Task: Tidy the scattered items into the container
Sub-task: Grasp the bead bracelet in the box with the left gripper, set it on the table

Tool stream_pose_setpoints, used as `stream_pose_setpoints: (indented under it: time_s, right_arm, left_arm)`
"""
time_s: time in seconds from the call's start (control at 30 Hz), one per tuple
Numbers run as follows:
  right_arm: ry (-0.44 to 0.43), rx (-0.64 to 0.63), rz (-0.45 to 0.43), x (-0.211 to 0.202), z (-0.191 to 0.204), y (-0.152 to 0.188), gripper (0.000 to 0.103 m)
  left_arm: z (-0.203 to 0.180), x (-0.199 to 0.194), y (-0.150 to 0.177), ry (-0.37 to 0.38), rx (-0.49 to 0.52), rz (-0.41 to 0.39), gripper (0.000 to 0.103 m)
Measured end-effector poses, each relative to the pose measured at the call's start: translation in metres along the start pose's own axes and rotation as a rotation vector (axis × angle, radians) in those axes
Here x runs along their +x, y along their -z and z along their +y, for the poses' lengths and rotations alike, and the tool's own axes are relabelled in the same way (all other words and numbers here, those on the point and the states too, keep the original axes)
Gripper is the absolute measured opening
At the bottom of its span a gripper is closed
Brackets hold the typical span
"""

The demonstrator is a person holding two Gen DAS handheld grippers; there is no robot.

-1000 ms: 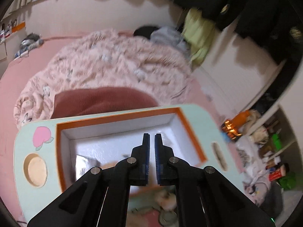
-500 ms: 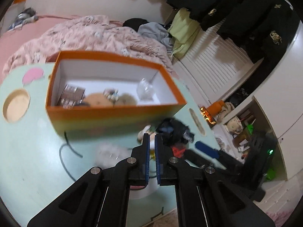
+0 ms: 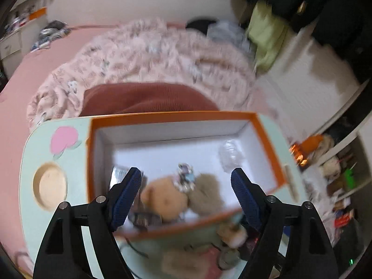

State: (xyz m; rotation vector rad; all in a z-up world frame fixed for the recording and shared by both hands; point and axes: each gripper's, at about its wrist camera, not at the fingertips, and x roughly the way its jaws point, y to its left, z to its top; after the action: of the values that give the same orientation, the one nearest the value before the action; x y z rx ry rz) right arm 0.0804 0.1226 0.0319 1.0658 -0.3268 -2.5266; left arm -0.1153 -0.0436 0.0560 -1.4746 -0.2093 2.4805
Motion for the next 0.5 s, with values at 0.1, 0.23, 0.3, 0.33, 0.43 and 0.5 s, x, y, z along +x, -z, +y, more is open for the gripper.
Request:
stream_pose_setpoints:
  time_s: [0.1, 0.23, 0.3, 0.33, 0.43, 0.5]
  right_arm:
    - [-0.001, 0.001, 0.002, 0.0, 0.0, 0.001, 0.069]
    - [0.0, 0.001, 0.002, 0.0, 0.0, 0.001, 0.069]
    - [0.001, 0.001, 0.002, 0.0, 0.0, 0.001, 0.069]
    - [0.0, 0.002, 0.002, 0.0, -0.001, 0.0, 0.069]
    - [-0.001, 0.004, 0.005, 0.001, -0.001, 0.0, 0.069]
    - [0.0, 0.005, 0.005, 0.001, 0.0, 0.0, 0.069]
  left_arm:
    - [-0.006, 0.031, -0.009, -0.065, 0.045, 0.111, 0.045]
    - [-0.005, 0.058, -0.01, -0.084, 0.034, 0.196, 0.032]
    - [-0.01, 0.06, -0.006, -0.087, 0.064, 0.197, 0.027]
    - [-0.011, 0.059, -0.005, -0.085, 0.074, 0.194, 0.027]
    - [-0.008, 0.058, -0.004, -0.079, 0.071, 0.181, 0.022]
    - [-0.006, 0.05, -0.006, -0.054, 0.057, 0.149, 0.022]
